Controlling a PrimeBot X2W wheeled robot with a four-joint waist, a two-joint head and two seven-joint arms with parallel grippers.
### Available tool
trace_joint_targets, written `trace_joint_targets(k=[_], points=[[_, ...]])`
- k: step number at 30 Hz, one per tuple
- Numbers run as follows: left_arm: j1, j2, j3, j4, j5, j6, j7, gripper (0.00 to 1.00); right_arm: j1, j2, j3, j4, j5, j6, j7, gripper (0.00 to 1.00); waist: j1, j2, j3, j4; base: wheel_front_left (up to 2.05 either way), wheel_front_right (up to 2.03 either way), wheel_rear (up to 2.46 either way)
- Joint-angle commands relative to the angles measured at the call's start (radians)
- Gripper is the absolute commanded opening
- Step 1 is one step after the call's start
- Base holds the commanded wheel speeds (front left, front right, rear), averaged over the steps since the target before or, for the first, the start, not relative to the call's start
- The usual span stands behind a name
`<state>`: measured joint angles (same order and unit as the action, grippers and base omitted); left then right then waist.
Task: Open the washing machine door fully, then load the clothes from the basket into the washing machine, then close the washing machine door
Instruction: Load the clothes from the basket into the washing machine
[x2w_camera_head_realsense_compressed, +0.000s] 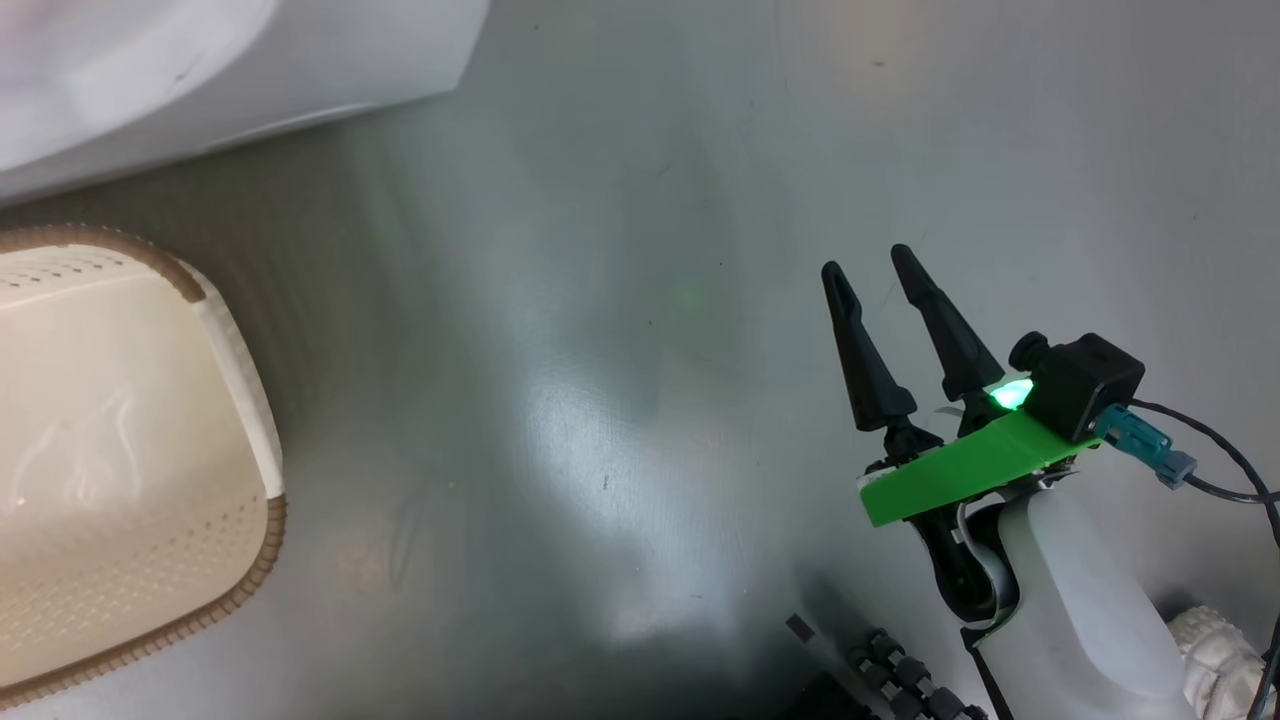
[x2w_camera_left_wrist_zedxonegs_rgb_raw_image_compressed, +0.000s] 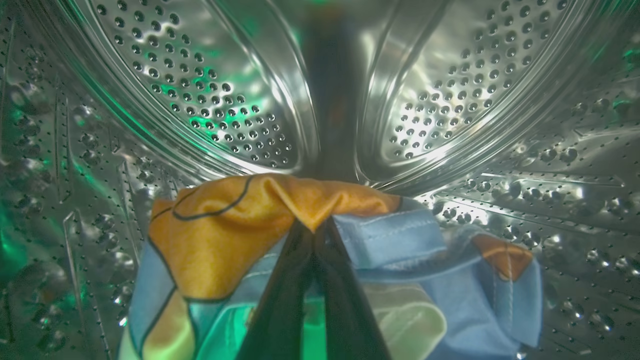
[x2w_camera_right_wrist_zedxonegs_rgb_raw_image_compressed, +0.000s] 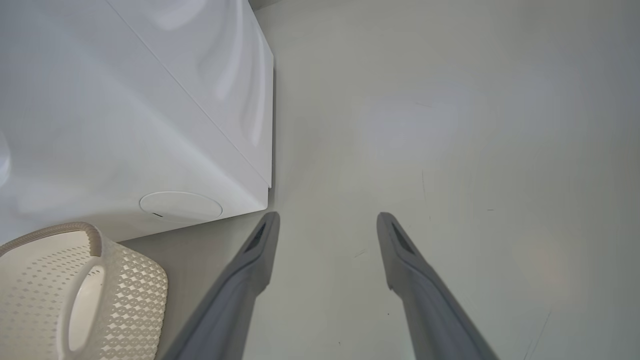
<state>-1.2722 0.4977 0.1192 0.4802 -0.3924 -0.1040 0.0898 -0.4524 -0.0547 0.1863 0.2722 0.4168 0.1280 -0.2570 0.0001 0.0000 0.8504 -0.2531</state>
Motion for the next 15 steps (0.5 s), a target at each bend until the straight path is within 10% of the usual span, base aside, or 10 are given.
trace_joint_targets(k=[1,15], points=[[-0.008,0.067,0.009,-0.023,0.007,-0.008,-0.008,0.0,0.026,0.005,0.024,-0.019,-0.002,0.003,-0.005,1.0,-0.0001,0.0,0.009,-0.002,0.0,0.0,0.0],[-0.167,0.096,-0.121,0.001,-0.002,-0.025,-0.121,0.0,0.019,0.005,0.035,-0.016,0.002,0.003,-0.005,1.0,-0.0001,0.0,0.023,-0.003,0.0,0.0,0.0]])
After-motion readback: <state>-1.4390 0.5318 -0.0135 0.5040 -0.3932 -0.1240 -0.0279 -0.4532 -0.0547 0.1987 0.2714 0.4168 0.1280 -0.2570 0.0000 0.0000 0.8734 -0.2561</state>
